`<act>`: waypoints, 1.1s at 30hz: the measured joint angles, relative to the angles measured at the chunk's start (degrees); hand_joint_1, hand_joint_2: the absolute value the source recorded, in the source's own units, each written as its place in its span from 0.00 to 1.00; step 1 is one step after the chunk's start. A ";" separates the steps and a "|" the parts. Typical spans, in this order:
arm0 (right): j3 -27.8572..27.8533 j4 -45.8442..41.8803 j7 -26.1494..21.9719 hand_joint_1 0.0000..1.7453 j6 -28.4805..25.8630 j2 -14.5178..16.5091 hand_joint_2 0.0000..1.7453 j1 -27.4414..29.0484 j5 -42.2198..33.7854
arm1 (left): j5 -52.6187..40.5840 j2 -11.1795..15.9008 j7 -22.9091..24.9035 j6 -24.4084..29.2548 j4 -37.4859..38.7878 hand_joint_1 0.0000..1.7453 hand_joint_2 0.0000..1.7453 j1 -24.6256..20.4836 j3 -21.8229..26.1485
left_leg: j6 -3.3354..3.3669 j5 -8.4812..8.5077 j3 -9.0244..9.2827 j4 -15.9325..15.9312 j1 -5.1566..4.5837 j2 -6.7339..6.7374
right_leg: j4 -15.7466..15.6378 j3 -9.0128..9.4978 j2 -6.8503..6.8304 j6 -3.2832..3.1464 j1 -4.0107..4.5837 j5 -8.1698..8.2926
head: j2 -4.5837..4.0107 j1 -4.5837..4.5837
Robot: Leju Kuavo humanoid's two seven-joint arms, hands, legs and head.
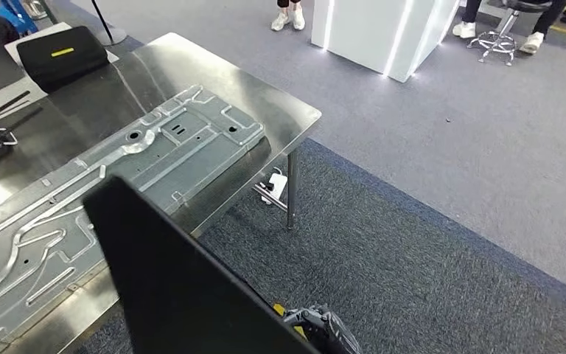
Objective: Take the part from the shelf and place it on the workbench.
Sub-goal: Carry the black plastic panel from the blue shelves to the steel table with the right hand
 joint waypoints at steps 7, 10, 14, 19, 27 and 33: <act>-0.18 1.41 0.18 1.00 0.46 -0.02 1.00 -0.29 -0.10 | 0.28 -0.19 -0.04 0.00 0.00 0.00 1.00 0.05 0.92 | -0.17 -0.55 0.07 1.08 0.12 -5.17 | 0.71 -2.79 3.27 0.26 -0.54 4.28 | 0.00 0.04; -0.21 1.72 0.18 1.00 0.85 -0.01 1.00 -0.58 -0.16 | 0.48 -0.29 -0.09 0.01 0.00 0.00 1.00 0.01 1.01 | -0.79 -0.97 -0.43 1.88 0.20 -6.37 | -4.31 -0.82 5.89 0.20 -0.74 5.61 | 0.00 0.05; -0.22 2.05 0.21 1.00 1.37 0.09 1.00 -1.12 -0.27 | 0.85 -0.32 -0.09 0.03 0.00 0.00 1.00 0.26 1.32 | -2.17 -1.29 -1.07 2.15 0.36 -6.77 | -5.06 -0.43 4.93 -1.06 -0.44 5.68 | 0.00 0.04; -0.28 2.69 0.46 1.00 3.24 0.81 1.00 -1.68 -0.33 | 1.54 -0.38 -0.10 0.01 0.00 0.00 1.00 0.11 2.19 | -3.16 -8.00 -7.81 15.67 0.46 -1.19 | -5.65 0.03 0.88 -2.20 -0.22 5.64 | 0.00 -0.11; -0.28 4.18 0.86 1.00 4.98 3.14 1.00 -3.59 0.13 | 2.49 -0.26 -0.56 -0.13 0.00 0.00 1.00 0.50 3.52 | -1.64 -1.00 -0.93 1.64 -0.51 2.87 | -5.68 1.13 -4.10 -0.97 0.29 4.54 | 0.00 -0.11; -0.26 4.53 1.25 1.00 4.54 4.00 1.00 -4.24 0.72 | 2.24 -0.11 -0.62 -0.64 0.00 0.00 1.00 0.55 3.78 | 0.00 -0.32 0.22 0.19 0.07 -0.61 | 3.85 -2.92 1.55 0.30 -0.18 -0.81 | 0.00 -0.04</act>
